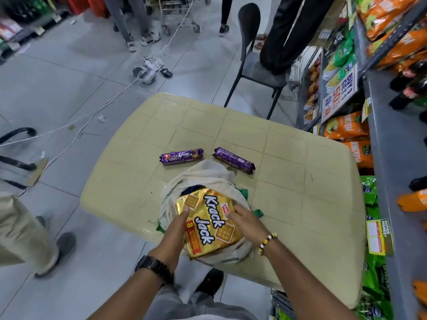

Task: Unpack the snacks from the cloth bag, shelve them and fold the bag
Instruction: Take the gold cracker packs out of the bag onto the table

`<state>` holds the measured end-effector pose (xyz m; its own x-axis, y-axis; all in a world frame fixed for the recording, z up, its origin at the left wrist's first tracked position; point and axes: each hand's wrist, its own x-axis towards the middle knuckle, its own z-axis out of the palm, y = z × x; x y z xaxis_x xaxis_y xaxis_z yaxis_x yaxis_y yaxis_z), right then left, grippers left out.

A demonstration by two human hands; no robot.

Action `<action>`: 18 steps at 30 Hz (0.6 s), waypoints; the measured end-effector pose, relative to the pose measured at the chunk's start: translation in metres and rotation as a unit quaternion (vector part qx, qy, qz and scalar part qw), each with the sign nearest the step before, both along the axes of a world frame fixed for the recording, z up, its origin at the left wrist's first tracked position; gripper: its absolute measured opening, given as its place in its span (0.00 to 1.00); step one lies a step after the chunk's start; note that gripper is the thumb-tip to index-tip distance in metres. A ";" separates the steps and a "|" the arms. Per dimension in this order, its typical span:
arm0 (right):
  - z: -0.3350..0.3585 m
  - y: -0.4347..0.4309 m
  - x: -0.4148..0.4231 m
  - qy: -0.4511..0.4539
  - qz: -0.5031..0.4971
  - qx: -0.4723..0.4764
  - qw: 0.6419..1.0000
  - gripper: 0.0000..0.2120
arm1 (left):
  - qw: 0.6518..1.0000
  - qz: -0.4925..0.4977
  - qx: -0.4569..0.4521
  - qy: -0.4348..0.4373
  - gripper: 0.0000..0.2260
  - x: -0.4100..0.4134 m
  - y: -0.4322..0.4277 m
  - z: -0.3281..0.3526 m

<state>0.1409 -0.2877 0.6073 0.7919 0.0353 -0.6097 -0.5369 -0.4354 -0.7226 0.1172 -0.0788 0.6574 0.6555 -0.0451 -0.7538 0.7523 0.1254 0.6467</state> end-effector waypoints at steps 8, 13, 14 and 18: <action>0.014 0.001 -0.030 0.013 -0.022 0.021 0.999 0.21 | 1.000 -0.015 -0.012 -0.004 0.20 -0.022 0.014 0.000; 0.030 0.010 -0.034 0.017 -0.033 0.075 0.996 0.13 | 0.999 -0.021 0.008 -0.038 0.14 -0.021 0.016 0.014; 0.032 0.015 -0.033 0.015 -0.027 0.082 0.996 0.13 | 0.999 -0.017 0.017 -0.043 0.12 -0.021 0.019 0.018; 0.036 0.037 -0.029 0.009 -0.008 0.096 0.995 0.13 | 0.997 0.006 0.035 -0.071 0.18 -0.024 0.040 0.023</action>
<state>0.1123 -0.2509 0.6437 0.7828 0.1411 -0.6061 -0.5553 -0.2812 -0.7827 0.0934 -0.0385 0.6805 0.7556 0.0129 -0.6549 0.6519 0.0836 0.7537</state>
